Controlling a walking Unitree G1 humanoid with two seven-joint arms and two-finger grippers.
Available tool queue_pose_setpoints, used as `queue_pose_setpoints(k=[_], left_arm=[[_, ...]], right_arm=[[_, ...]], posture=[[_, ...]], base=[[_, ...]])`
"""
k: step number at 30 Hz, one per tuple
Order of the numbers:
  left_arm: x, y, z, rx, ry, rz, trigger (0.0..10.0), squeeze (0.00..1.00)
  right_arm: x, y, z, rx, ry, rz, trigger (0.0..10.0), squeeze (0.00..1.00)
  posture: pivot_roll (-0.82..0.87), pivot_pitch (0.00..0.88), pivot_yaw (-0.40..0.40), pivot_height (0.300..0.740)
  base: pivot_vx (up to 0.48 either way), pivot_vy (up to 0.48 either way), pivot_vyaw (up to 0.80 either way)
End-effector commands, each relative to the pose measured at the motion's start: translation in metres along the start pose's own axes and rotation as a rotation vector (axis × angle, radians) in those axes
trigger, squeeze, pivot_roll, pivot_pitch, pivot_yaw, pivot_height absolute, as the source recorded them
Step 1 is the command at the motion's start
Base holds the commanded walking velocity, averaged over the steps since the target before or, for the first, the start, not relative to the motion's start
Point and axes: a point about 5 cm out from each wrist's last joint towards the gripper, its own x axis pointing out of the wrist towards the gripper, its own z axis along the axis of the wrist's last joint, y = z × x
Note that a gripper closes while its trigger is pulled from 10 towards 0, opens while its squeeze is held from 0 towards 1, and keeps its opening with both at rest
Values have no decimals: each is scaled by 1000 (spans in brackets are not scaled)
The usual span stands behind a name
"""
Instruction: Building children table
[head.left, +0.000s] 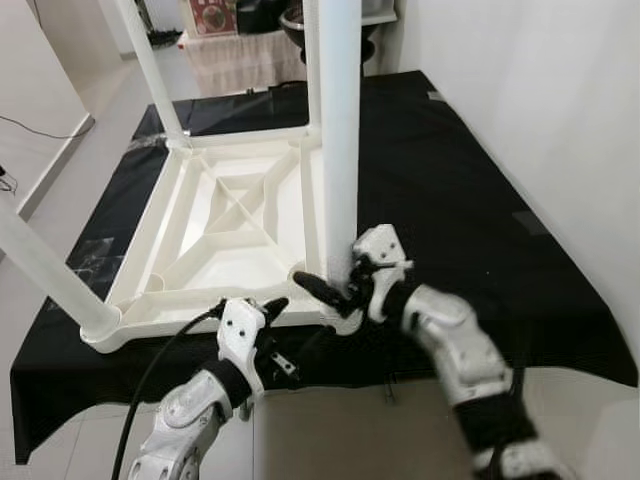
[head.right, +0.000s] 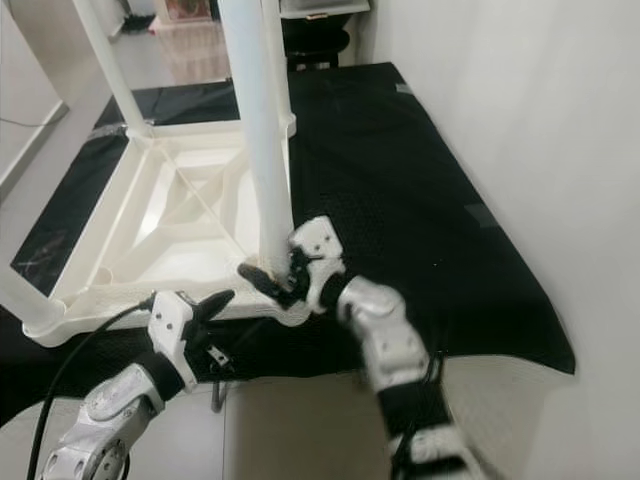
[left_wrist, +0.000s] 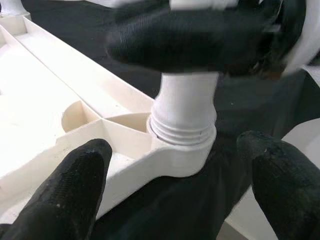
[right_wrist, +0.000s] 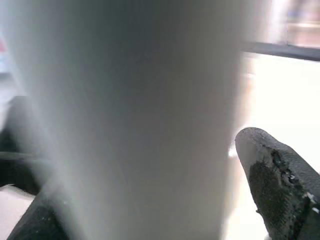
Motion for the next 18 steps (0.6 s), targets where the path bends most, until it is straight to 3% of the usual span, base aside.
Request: queue_pose_setpoints(k=[1, 7, 8, 18], left_arm=[[-2, -1, -5, -1, 15, 8, 10000, 0], [-3, -2, -6, 0, 15, 16, 10000, 0], [-3, -3, -6, -1, 16, 17, 10000, 0], [-5, -5, -6, -5, 16, 14, 10000, 0]], right_arm=[[5, 2, -3, 10, 5, 107, 10000, 0], [14, -16, 14, 50, -21, 188, 10000, 0], [16, -19, 18, 81, -41, 206, 0, 0], [7, -18, 11, 84, -43, 190, 0, 0]], posture=[[10, 100, 50, 740], [25, 99, 46, 740], [27, 100, 44, 740], [13, 109, 46, 740]], base=[[0, 0, 0], [0, 0, 0], [0, 0, 0], [0, 0, 0]])
